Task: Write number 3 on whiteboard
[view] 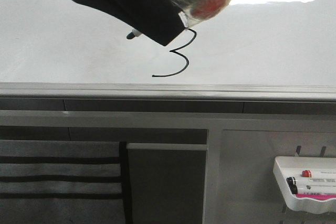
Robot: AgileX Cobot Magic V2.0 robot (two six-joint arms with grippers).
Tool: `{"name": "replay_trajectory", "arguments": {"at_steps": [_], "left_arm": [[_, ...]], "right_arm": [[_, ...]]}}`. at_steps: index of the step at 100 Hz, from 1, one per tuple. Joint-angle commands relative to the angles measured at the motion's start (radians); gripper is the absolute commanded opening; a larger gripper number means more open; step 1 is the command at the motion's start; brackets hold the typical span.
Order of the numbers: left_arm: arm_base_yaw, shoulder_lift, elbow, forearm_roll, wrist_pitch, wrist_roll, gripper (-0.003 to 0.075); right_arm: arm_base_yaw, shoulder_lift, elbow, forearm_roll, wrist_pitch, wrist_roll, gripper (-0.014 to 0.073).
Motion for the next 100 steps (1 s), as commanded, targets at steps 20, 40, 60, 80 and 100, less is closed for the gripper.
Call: {"name": "replay_trajectory", "arguments": {"at_steps": [20,40,60,80,100], "left_arm": [[0.118,-0.092,0.008,0.015,-0.116,-0.096,0.0006],[0.285,-0.181,0.191,0.011,-0.473,-0.226,0.0006],[0.411,-0.167,0.296,-0.047,-0.773,-0.330,0.0006],[0.436,-0.098,0.299,-0.060,-0.815,-0.330,0.0006],[0.436,-0.025,0.299,-0.060,-0.852,-0.330,0.0006]], "right_arm": [[-0.247,-0.205,-0.047,-0.084,-0.046,0.307,0.0355],[-0.390,-0.303,0.032,-0.084,-0.059,0.319,0.0355],[-0.396,-0.315,0.091,-0.082,-0.061,0.320,0.0355],[-0.396,-0.313,0.135,-0.080,-0.073,0.320,0.0355],[-0.396,-0.313,0.148,-0.080,-0.075,0.320,0.0355]]}}
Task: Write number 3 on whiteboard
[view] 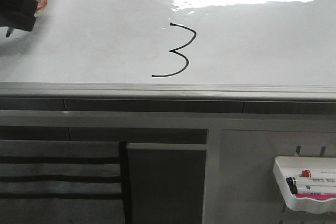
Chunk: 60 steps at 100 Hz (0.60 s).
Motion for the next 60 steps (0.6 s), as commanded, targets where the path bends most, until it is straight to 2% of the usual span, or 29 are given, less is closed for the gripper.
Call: {"name": "replay_trajectory", "arguments": {"at_steps": [1,60], "left_arm": [[0.002,0.002,-0.025,-0.011,-0.081,-0.010,0.0006],[0.002,0.051,-0.025,-0.084,-0.036,-0.012,0.0010]], "right_arm": [[-0.009,-0.007,-0.022,0.027,-0.053,0.003,0.0355],[-0.009,-0.007,-0.022,0.027,-0.053,0.003,0.0355]]}}
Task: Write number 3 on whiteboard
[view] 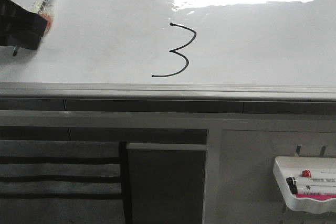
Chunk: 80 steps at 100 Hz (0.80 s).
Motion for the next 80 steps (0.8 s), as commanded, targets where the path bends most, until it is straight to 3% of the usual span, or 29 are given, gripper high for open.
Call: {"name": "replay_trajectory", "arguments": {"at_steps": [1,19,26,43,50,59,73,80], "left_arm": [[0.002,-0.009,-0.025,-0.020,-0.026,-0.012,0.0009],[0.002,0.017,-0.025,-0.054,-0.026,-0.012,0.0021],[0.002,0.013,-0.025,-0.049,-0.026,-0.012,0.0076],[0.002,-0.015,-0.025,-0.045,-0.026,-0.012,0.0327],[0.002,-0.041,-0.025,-0.021,-0.017,-0.010,0.0370],[0.005,-0.091,-0.025,-0.001,0.017,-0.010,0.0372],[0.041,-0.186,-0.025,0.050,0.161,-0.010,0.0372],[0.072,-0.238,-0.025,0.067,0.248,-0.014,0.0372]], "right_arm": [[-0.009,-0.007,-0.022,0.027,-0.051,0.002,0.0355],[-0.009,-0.007,-0.022,0.027,-0.051,0.002,0.0355],[-0.009,-0.007,-0.022,0.027,-0.051,0.002,0.0355],[-0.009,-0.007,-0.022,0.029,-0.051,0.004,0.0355],[-0.009,-0.007,-0.022,0.031,-0.035,0.004,0.0355],[-0.009,-0.009,-0.023,0.033,-0.022,0.008,0.0355],[-0.011,-0.030,-0.023,-0.015,-0.033,0.206,0.0355],[-0.011,-0.030,-0.023,-0.111,-0.029,0.416,0.0354]]}}
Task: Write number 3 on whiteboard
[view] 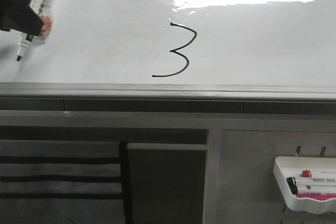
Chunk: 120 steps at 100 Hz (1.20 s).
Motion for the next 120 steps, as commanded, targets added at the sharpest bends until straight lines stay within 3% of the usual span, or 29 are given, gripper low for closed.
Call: {"name": "replay_trajectory", "arguments": {"at_steps": [1,12,30,39,59,70,75,97,120], "left_arm": [[0.034,-0.088,-0.026,0.018,0.063,-0.016,0.0372],[0.097,-0.177,-0.026,0.142,0.196,-0.128,0.0372],[0.192,-0.333,-0.026,0.499,0.355,-0.478,0.0368],[0.230,-0.417,-0.019,0.541,0.350,-0.521,0.0368],[0.248,-0.619,0.116,0.504,0.198,-0.521,0.0368],[0.248,-0.709,0.222,0.441,0.065,-0.521,0.0357],[0.248,-0.747,0.270,0.406,0.007,-0.521,0.0309],[0.248,-0.827,0.359,0.389,-0.169,-0.521,-0.0022],[0.248,-0.840,0.359,0.370,-0.252,-0.523,-0.0020]], "right_arm": [[-0.008,-0.014,-0.023,-0.099,-0.039,0.255,0.0354],[-0.008,-0.022,0.000,-0.243,-0.044,0.508,0.0345],[-0.008,-0.106,0.124,-0.243,-0.231,0.595,0.0260],[-0.008,-0.166,0.191,-0.243,-0.340,0.595,0.0211],[-0.008,-0.313,0.295,-0.243,-0.503,0.595,0.0105],[-0.008,-0.396,0.332,-0.243,-0.551,0.584,-0.0015],[-0.008,-0.429,0.349,-0.247,-0.576,0.573,-0.0068],[-0.008,-0.526,0.412,-0.249,-0.621,0.542,-0.0069],[-0.008,-0.524,0.421,-0.249,-0.611,0.542,-0.0069]]}}
